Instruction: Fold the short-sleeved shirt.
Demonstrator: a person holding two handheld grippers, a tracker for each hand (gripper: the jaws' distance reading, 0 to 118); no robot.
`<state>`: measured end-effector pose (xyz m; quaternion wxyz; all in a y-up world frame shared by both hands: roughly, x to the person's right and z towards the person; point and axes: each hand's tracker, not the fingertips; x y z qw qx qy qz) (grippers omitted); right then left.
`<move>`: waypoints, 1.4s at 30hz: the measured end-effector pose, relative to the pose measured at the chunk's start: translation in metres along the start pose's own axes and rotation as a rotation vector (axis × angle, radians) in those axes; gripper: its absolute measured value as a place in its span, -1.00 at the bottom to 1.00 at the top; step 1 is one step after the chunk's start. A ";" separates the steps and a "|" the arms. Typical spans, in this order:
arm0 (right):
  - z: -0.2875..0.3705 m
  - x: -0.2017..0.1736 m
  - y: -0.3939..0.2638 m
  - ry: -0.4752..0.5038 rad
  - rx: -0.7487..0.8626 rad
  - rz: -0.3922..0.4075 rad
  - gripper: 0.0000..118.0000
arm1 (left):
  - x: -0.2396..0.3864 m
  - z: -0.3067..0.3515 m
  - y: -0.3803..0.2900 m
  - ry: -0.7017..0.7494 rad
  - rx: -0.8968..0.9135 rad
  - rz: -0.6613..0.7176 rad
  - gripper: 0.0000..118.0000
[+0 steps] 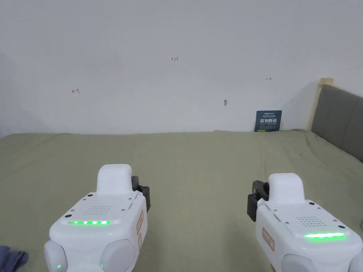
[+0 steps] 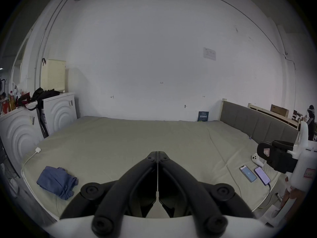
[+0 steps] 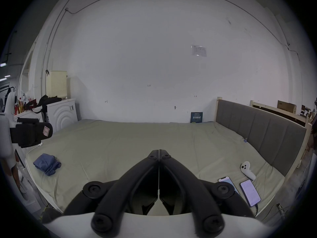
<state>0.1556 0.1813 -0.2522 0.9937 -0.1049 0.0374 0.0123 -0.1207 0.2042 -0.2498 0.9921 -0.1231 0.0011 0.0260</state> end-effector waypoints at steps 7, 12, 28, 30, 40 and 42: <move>0.010 -0.001 0.013 -0.008 0.023 0.037 -0.99 | 0.005 0.008 0.010 -0.004 0.029 -0.007 -0.93; 0.010 -0.004 0.013 -0.014 0.041 0.024 -0.99 | 0.001 0.002 0.013 0.011 0.045 -0.013 -0.78; 0.016 -0.004 0.025 -0.066 0.059 0.025 1.00 | -0.020 -0.020 0.015 0.145 -0.079 0.049 1.00; 0.015 -0.002 0.023 -0.086 0.051 0.018 1.00 | -0.019 -0.019 0.015 0.152 -0.053 0.001 1.00; 0.008 -0.008 0.016 -0.037 0.042 0.031 1.00 | -0.006 -0.006 0.035 0.128 -0.088 -0.005 1.00; 0.008 -0.008 0.017 -0.033 0.039 0.038 1.00 | -0.012 -0.008 0.040 0.082 -0.109 0.087 1.00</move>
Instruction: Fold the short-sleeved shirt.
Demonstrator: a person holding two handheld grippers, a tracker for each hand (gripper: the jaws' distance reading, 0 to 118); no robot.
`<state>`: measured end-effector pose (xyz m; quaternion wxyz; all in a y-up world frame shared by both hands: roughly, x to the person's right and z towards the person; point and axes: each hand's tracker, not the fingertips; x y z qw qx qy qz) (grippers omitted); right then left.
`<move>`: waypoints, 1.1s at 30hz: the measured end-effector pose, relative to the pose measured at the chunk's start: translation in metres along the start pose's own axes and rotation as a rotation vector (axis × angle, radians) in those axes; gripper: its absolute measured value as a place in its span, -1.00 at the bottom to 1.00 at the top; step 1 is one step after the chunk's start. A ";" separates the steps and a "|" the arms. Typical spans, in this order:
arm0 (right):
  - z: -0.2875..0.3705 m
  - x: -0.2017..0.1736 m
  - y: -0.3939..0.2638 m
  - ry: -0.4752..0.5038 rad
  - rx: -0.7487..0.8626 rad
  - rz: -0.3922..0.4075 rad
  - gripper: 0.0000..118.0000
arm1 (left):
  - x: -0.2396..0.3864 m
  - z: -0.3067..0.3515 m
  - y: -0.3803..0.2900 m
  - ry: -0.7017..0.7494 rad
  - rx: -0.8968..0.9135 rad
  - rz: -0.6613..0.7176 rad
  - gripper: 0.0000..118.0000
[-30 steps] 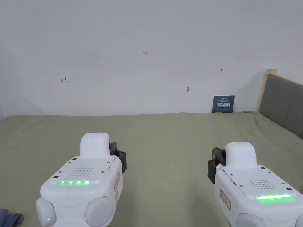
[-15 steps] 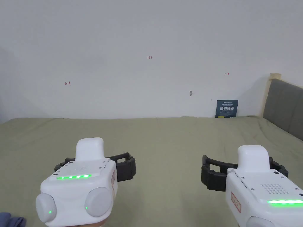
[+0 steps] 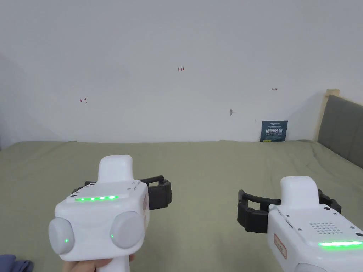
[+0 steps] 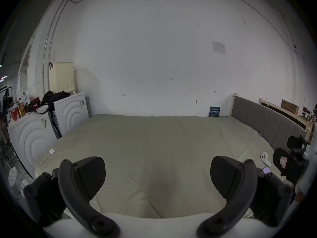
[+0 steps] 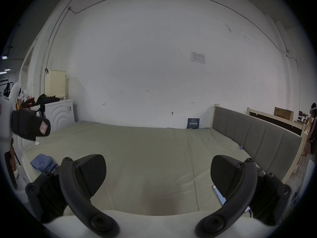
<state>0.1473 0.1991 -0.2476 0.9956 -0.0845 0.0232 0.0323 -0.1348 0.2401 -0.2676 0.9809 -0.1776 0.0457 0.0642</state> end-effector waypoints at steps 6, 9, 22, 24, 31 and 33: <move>-0.002 0.002 -0.002 0.016 0.000 0.003 1.00 | 0.002 0.003 -0.001 -0.023 -0.068 0.033 1.00; 0.001 0.001 -0.001 0.009 0.003 0.012 1.00 | -0.002 0.004 -0.010 -0.042 0.105 -0.083 1.00; 0.012 -0.005 0.009 0.011 0.015 0.025 1.00 | -0.006 0.002 -0.029 0.039 0.127 -0.142 1.00; 0.009 -0.002 0.008 0.008 0.017 0.024 1.00 | -0.009 0.006 -0.035 0.040 0.147 -0.133 1.00; 0.008 -0.001 -0.002 0.010 0.001 0.017 1.00 | -0.019 0.014 -0.049 0.034 0.166 -0.082 1.00; 0.006 -0.002 -0.004 0.010 -0.015 0.029 1.00 | -0.019 0.013 -0.053 0.073 0.168 -0.106 1.00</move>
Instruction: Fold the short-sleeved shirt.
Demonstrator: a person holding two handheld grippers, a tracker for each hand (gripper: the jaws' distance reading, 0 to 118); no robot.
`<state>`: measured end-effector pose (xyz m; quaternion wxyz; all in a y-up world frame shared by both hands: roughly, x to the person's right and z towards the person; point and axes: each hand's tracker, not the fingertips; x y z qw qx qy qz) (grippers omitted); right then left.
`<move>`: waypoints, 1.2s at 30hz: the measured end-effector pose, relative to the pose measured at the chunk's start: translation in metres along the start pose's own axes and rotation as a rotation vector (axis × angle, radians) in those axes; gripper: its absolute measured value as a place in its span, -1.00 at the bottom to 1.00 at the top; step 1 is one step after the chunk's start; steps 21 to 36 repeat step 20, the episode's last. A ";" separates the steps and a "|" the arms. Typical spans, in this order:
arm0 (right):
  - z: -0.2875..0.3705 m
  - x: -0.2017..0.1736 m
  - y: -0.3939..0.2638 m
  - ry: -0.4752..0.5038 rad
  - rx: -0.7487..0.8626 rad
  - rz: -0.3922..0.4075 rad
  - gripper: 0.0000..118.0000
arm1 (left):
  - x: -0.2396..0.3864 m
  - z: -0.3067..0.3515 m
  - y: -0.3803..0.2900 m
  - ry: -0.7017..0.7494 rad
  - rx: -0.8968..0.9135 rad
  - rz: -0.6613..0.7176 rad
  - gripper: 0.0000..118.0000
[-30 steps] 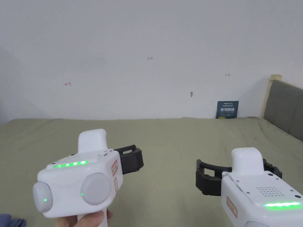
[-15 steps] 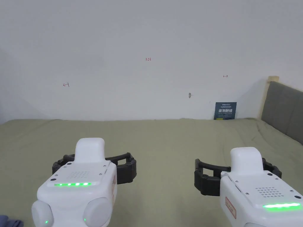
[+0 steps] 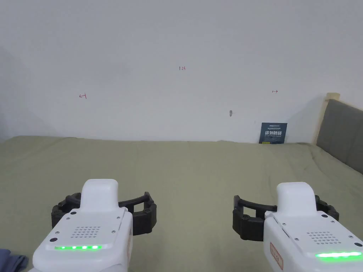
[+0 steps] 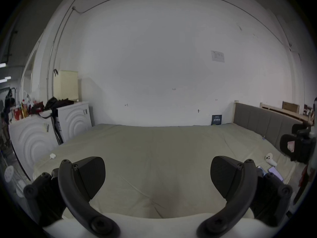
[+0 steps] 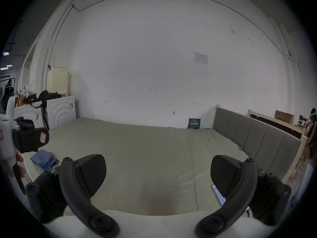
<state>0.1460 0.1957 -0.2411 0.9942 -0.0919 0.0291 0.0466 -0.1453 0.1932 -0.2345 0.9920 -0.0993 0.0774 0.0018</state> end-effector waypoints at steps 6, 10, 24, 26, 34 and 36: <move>0.001 0.001 -0.003 0.008 -0.006 -0.006 1.00 | -0.004 0.002 0.000 0.017 0.020 -0.006 1.00; 0.000 0.002 -0.006 -0.006 -0.008 -0.008 1.00 | -0.002 0.001 0.001 -0.003 0.021 -0.021 1.00; -0.001 -0.003 -0.014 0.001 -0.030 -0.008 1.00 | 0.003 -0.001 -0.005 -0.016 0.008 -0.038 1.00; -0.001 -0.003 -0.014 0.001 -0.030 -0.008 1.00 | 0.003 -0.001 -0.005 -0.016 0.008 -0.038 1.00; -0.001 -0.003 -0.014 0.001 -0.030 -0.008 1.00 | 0.003 -0.001 -0.005 -0.016 0.008 -0.038 1.00; -0.001 -0.003 -0.014 0.001 -0.030 -0.008 1.00 | 0.003 -0.001 -0.005 -0.016 0.008 -0.038 1.00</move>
